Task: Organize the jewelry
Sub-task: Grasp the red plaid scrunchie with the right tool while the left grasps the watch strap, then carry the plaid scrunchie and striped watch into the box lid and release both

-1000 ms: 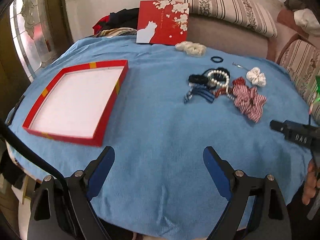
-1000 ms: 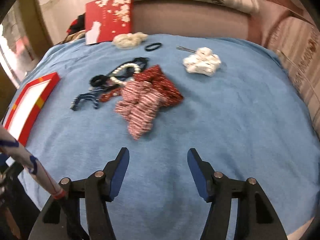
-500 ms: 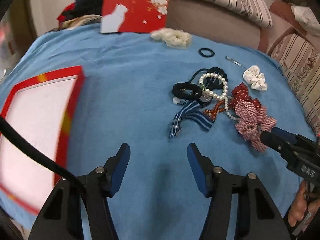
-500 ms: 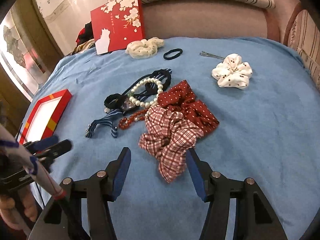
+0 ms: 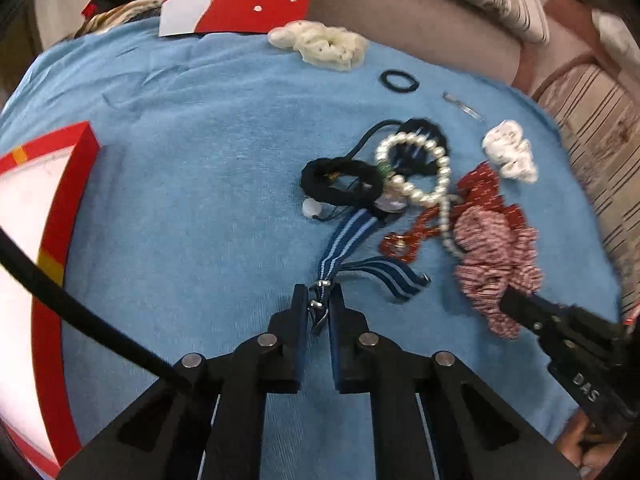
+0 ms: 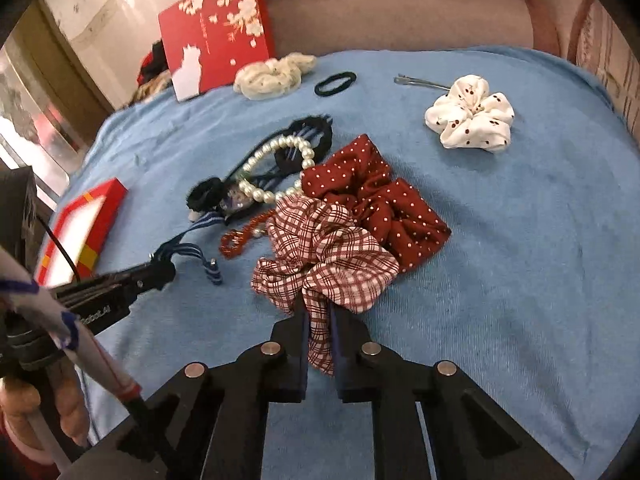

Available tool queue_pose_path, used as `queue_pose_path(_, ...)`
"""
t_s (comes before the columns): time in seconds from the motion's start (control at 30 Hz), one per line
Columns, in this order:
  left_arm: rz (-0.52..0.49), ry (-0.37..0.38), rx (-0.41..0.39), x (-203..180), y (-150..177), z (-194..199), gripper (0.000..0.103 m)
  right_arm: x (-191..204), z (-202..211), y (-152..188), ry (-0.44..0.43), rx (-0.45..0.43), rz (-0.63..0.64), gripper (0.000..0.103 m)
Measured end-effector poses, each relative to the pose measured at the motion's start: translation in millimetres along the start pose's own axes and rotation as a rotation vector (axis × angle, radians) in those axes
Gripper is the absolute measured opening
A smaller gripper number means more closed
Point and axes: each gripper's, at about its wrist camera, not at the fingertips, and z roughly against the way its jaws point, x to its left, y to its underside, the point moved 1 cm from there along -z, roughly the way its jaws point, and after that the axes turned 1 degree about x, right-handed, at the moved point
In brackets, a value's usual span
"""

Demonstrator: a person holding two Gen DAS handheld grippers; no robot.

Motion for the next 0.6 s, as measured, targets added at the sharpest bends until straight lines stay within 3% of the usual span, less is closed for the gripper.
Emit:
queue_pose_path(0.27, 0.062, 0.075, -0.077, 17, 24, 76, 0.009, 17, 45, 11, -0.039, -0.052, 0.023, 0.008)
queue_pose_path(0.6, 0.129, 0.041, -0.203, 60, 45, 152, 0.009, 55, 82, 19, -0.082, -0.100, 0.070, 0.008)
